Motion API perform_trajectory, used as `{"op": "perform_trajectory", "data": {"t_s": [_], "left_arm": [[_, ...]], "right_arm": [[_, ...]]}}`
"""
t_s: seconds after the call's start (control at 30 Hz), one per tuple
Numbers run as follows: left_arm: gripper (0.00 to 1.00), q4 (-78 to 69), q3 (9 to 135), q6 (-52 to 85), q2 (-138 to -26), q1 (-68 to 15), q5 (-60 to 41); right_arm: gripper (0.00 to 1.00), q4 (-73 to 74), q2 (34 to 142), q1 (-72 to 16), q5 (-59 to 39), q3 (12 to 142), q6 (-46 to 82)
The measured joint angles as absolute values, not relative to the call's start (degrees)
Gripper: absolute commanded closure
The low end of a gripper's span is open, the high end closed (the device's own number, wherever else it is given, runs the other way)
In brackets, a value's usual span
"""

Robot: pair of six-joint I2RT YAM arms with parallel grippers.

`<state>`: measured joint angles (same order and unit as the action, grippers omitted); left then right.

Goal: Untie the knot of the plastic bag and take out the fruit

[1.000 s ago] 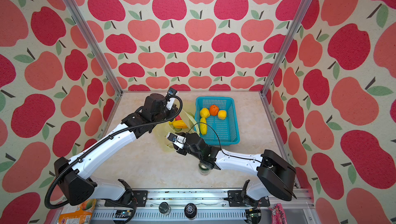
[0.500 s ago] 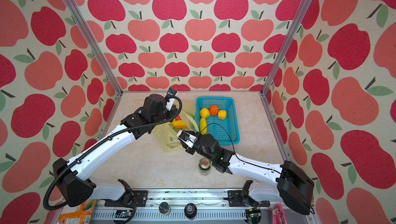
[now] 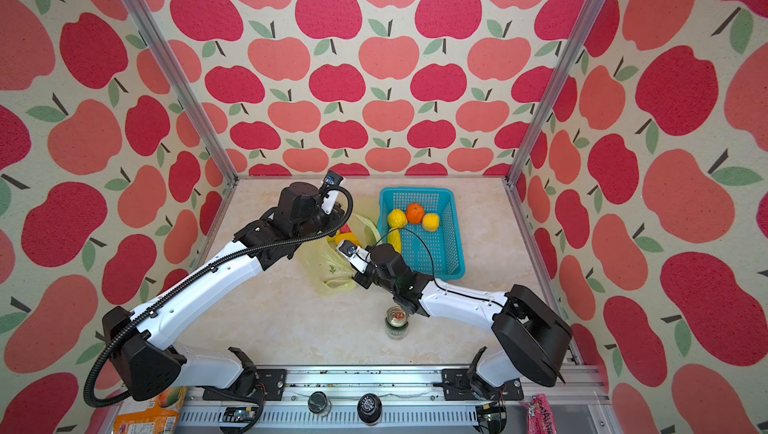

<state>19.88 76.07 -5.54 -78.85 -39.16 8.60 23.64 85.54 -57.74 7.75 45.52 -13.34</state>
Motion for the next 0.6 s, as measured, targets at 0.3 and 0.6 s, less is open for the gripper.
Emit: {"op": "perform_trajectory", "data": {"t_s": [0.3,0.6], "left_arm": [[1.00,19.9,76.1,-5.5,-78.8,-39.3,8.6],[1.00,19.9,76.1,-5.5,-78.8,-39.3,8.6]], "right_arm": [[0.69,15.2,97.8,-59.8,15.0,57.6,-13.2],[0.52,13.5,99.4,-68.3,18.0,59.8,-16.9]]}}
